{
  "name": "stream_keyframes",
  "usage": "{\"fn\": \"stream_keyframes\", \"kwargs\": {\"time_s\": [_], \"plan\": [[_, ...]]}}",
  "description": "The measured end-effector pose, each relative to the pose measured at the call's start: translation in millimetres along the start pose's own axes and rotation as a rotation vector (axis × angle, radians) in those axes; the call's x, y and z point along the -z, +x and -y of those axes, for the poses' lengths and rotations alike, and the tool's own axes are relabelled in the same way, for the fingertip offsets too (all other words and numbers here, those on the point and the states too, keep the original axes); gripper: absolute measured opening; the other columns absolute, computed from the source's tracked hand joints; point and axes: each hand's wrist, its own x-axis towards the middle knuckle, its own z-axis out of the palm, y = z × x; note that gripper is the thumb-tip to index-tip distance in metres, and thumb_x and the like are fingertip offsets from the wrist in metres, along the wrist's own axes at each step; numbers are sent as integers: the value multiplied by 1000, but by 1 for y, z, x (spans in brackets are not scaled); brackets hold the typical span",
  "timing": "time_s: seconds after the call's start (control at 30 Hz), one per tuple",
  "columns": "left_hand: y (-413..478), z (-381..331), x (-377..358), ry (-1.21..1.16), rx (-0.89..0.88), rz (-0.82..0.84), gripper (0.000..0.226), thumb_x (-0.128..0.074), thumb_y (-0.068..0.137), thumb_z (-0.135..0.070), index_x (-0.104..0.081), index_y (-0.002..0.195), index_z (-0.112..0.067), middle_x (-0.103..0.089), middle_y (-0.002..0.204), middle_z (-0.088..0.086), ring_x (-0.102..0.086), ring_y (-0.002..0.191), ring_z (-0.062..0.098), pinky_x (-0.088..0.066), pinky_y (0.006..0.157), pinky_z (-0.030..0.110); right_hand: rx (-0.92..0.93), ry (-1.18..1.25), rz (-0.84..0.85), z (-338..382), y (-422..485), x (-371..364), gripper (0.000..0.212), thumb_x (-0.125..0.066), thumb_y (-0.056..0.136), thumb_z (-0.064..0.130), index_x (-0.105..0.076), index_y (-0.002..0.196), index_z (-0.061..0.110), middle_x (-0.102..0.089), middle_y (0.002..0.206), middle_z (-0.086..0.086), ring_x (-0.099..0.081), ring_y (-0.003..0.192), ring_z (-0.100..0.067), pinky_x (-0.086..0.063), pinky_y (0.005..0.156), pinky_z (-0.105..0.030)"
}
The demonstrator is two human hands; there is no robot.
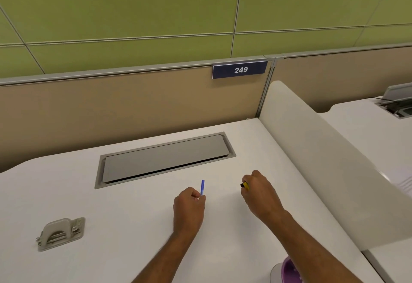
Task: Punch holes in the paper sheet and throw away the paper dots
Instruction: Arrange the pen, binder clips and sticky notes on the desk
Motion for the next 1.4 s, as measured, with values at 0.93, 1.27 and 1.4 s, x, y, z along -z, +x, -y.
{"fn": "stream_keyframes", "kwargs": {"time_s": [0.93,1.27,1.4], "plan": [[20,24,-18,90,102,25,19,-71,91,-22,-64,80,-8,-62,71,-2,-55,59,10,-37,54,8,-167,150,23,-30,31,-41,22,-66,89,9,-65,111,10,-63,107,-10,-62,91,-27,-53,78,-35],[16,14,-37,76,108,65,21,-71,91,-23,-60,77,-12,-57,68,-6,-54,57,8,-36,55,7,-146,135,66,-32,30,-44,33,-65,89,7,-62,122,11,-63,115,-11,-62,99,-27,-51,82,-31],[14,8,-45,78,109,72,23,-71,92,-22,-57,75,-14,-54,66,-8,-52,55,7,-33,52,6,-160,161,110,-33,26,-37,44,-68,89,9,-57,131,14,-59,123,-8,-60,108,-25,-50,88,-29]]}}
